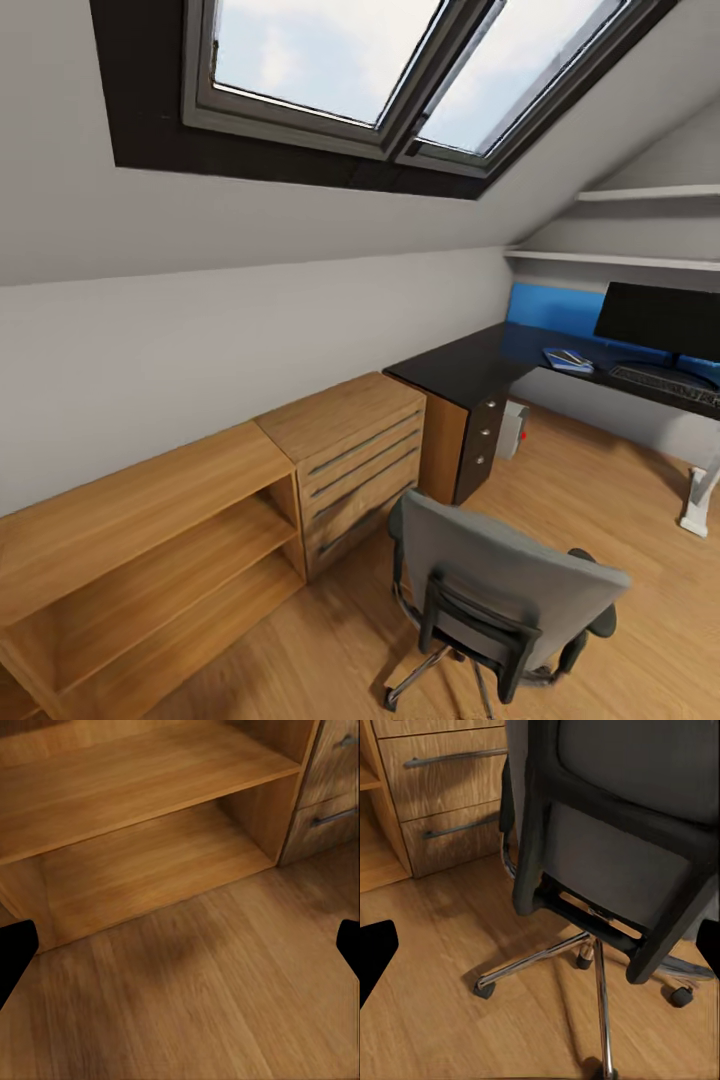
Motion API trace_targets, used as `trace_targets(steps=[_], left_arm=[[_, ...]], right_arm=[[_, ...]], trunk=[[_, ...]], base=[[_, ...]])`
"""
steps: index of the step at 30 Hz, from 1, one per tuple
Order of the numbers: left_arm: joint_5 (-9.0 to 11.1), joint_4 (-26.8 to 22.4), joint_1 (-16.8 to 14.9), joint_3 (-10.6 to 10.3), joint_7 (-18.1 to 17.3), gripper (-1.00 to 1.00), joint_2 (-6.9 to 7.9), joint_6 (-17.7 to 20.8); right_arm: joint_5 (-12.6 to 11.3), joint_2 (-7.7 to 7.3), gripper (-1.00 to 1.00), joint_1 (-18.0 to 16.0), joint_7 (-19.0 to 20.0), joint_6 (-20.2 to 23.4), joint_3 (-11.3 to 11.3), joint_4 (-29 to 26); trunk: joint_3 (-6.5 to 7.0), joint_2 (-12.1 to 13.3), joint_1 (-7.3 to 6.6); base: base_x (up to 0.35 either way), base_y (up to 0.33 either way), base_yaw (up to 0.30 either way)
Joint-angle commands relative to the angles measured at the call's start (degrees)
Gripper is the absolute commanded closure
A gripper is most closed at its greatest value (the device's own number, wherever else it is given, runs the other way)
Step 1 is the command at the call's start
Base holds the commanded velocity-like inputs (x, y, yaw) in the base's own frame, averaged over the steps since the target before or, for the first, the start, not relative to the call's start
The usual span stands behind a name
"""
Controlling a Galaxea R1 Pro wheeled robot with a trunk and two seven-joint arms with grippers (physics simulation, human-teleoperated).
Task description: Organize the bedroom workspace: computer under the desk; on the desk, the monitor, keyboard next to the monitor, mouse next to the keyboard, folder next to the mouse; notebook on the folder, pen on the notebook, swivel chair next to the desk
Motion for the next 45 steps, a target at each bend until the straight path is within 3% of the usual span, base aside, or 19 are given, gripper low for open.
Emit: trace_targets(steps=[1, 32, 45], left_arm=[[0.08, -0.09, -0.02, -0.49, 0.53, -1.00, 0.04, -0.06], [0.08, -0.09, -0.02, -0.49, 0.53, -1.00, 0.06, -0.06], [0.08, -0.09, -0.02, -0.49, 0.53, -1.00, 0.04, -0.06]], right_arm=[[-0.58, 0.04, -1.00, -0.07, 0.02, -0.22, 0.50, 0.12], [-0.49, -0.05, -1.00, -0.08, 0.11, -0.13, 0.50, 0.12], [-0.49, -0.05, -1.00, -0.08, 0.11, -0.13, 0.50, 0.12]], trunk=[[-0.09, -0.07, 0.01], [-0.09, -0.07, 0.01], [-0.09, -0.07, 0.01]], base=[[0.000, 0.000, -0.298], [0.000, 0.001, -0.300], [0.000, 0.133, -0.300]])
